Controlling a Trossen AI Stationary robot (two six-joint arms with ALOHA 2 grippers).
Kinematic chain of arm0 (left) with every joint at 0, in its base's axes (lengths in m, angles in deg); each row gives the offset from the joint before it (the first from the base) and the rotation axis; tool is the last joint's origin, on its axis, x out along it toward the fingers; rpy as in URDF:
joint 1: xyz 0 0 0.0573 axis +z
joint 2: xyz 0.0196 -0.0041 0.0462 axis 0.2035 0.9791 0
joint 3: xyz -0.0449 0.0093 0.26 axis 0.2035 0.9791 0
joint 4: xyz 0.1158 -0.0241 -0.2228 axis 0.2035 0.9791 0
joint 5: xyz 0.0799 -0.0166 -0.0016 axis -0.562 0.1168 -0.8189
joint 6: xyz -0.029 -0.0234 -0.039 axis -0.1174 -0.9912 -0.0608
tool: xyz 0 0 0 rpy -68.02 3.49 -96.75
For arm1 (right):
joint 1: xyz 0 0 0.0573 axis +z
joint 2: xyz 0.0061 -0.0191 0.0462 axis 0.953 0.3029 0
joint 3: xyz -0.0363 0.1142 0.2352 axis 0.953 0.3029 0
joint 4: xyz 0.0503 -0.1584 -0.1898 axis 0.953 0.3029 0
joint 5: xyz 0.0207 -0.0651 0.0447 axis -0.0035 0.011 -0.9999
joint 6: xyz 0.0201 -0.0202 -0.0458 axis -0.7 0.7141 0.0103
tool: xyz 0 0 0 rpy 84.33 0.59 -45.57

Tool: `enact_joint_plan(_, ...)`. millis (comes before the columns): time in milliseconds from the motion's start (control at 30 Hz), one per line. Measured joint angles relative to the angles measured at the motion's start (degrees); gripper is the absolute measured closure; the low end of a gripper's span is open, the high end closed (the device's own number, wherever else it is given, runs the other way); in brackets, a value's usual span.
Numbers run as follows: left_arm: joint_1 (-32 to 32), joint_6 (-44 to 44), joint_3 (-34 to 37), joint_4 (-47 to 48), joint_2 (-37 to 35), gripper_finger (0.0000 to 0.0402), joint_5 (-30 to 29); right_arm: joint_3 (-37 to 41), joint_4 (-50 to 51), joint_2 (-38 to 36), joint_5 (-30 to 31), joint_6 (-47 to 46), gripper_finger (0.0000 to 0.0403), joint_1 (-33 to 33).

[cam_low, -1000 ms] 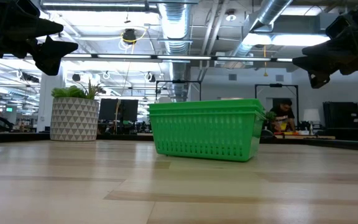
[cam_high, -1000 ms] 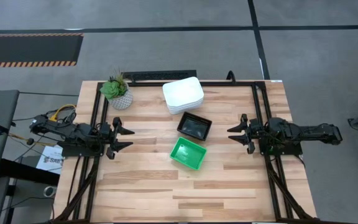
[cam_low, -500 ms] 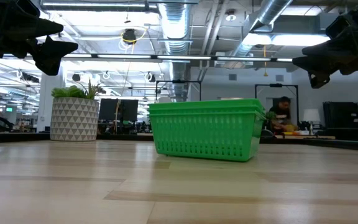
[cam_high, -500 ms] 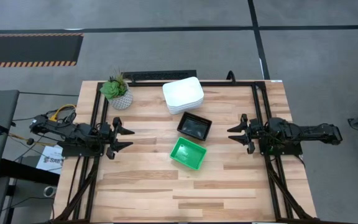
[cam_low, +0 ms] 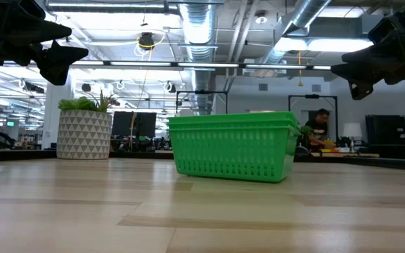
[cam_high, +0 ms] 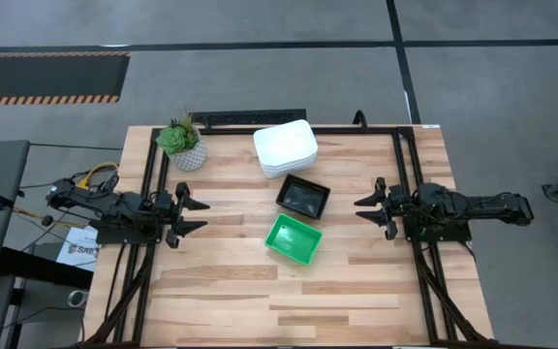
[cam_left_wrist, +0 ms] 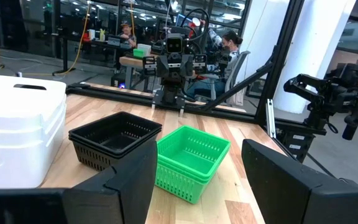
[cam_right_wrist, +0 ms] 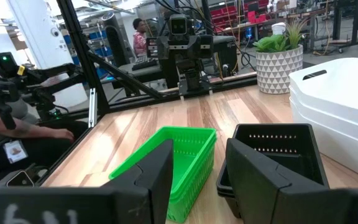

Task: Stack baskets by color
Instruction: Return to Home Position

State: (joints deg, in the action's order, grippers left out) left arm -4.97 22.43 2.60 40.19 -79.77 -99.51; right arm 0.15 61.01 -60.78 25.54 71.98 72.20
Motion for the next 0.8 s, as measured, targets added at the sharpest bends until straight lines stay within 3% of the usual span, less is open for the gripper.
enact_joint_plan(800,-0.02,0.00,0.00,0.00,0.00,0.0178,0.00,0.00,0.01,0.01,0.00,0.00,0.0232,0.01)
